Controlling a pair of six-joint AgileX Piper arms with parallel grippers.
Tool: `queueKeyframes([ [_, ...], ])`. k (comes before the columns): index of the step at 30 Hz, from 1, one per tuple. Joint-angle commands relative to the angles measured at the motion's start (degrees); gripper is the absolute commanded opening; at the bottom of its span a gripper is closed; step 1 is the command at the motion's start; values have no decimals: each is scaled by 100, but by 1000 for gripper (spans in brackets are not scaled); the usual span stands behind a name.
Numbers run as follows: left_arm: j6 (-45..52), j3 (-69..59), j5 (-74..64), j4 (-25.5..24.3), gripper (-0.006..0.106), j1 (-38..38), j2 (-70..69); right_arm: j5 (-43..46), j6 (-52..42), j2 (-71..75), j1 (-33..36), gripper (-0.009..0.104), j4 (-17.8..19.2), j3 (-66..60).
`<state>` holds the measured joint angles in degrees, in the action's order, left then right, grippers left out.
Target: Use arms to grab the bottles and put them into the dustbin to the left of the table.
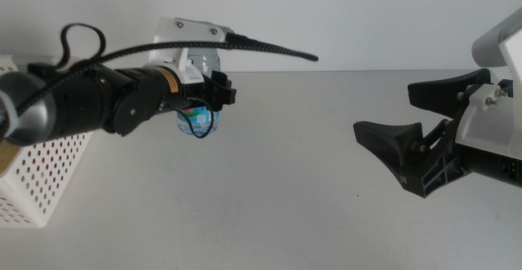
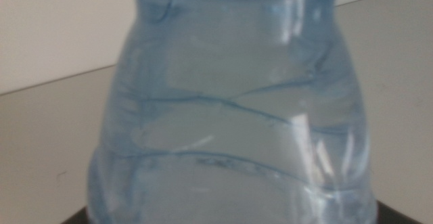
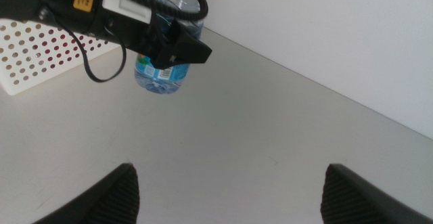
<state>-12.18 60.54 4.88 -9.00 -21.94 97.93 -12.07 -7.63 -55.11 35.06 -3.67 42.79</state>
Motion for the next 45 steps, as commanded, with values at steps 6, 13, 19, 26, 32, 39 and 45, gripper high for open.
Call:
queueKeyframes([
  [6, 29, 1232, -2555, 74, -2, 11, -945, 387, -71, 95, 0, 70, 11, 134],
  [13, 740, 2276, -4872, 376, -2, 840, -990, 387, -71, 95, 0, 70, 11, 134],
  [19, 2053, 2944, -6332, 935, -2, 1892, -990, 387, -71, 95, 0, 70, 11, 134],
  [26, 2714, 3433, -6906, 1109, -2, 2815, -974, 387, -71, 95, 0, 70, 11, 134],
  [32, 2919, 3498, -6916, 1101, -2, 3465, -692, 387, -71, 95, 0, 70, 11, 134],
  [39, 2886, 3498, -6467, 1112, -2, 3806, -9, 387, -71, 95, 0, 70, 11, 134],
  [45, 2877, 3498, -6410, 1126, 4, 3800, 662, 387, -71, 95, 0, 70, 11, 134],
])
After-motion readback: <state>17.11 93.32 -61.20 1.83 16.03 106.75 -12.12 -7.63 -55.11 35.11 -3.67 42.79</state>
